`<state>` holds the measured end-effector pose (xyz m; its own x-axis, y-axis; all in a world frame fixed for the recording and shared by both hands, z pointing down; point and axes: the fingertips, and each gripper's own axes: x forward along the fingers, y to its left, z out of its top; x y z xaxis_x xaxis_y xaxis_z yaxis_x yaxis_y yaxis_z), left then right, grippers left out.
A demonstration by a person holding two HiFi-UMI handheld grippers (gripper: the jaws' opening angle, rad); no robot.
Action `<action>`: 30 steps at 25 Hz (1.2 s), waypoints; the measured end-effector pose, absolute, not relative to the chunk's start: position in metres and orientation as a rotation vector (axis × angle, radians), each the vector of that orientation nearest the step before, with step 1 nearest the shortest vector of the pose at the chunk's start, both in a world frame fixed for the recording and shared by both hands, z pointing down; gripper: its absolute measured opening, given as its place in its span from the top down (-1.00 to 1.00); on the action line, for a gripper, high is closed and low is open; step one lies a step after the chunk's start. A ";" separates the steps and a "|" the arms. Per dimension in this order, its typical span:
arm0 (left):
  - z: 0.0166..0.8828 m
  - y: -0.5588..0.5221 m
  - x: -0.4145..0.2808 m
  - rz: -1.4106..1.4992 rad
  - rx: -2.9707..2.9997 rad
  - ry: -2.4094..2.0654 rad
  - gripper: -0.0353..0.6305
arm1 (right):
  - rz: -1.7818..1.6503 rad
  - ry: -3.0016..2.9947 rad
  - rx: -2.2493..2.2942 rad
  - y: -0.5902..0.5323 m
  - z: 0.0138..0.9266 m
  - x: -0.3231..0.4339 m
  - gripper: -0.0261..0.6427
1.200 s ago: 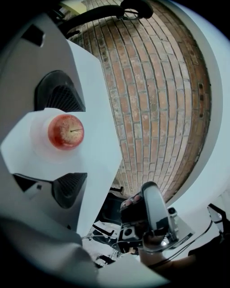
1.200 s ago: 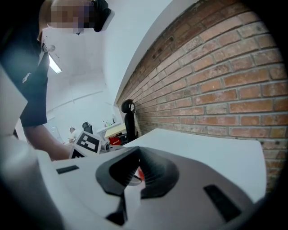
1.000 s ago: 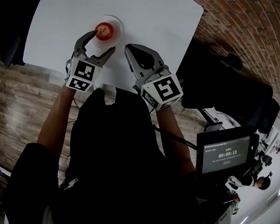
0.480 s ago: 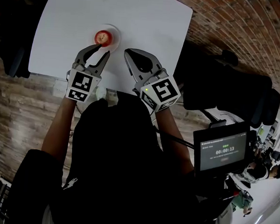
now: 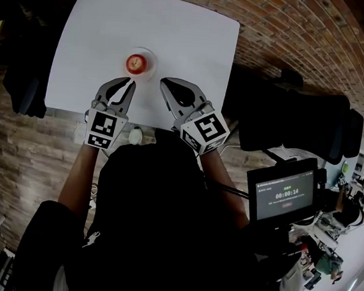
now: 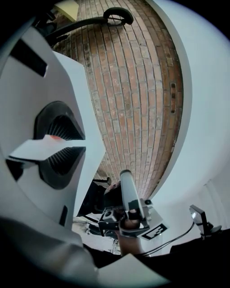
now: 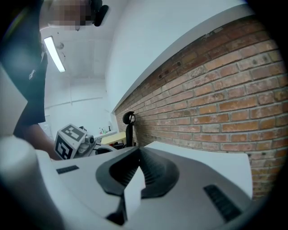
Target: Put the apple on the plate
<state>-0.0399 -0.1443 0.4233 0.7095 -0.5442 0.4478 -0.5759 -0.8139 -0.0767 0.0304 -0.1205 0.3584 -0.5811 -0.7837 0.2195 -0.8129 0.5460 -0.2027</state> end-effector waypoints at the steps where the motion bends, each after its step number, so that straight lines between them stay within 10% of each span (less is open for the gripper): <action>1: 0.422 -0.143 -0.040 0.708 2.843 -0.931 0.74 | 0.432 -2.667 1.386 -0.119 0.359 0.032 0.91; 30: 0.406 -0.137 -0.059 0.630 2.850 -0.868 0.88 | 0.368 -2.627 1.464 -0.109 0.336 0.026 0.91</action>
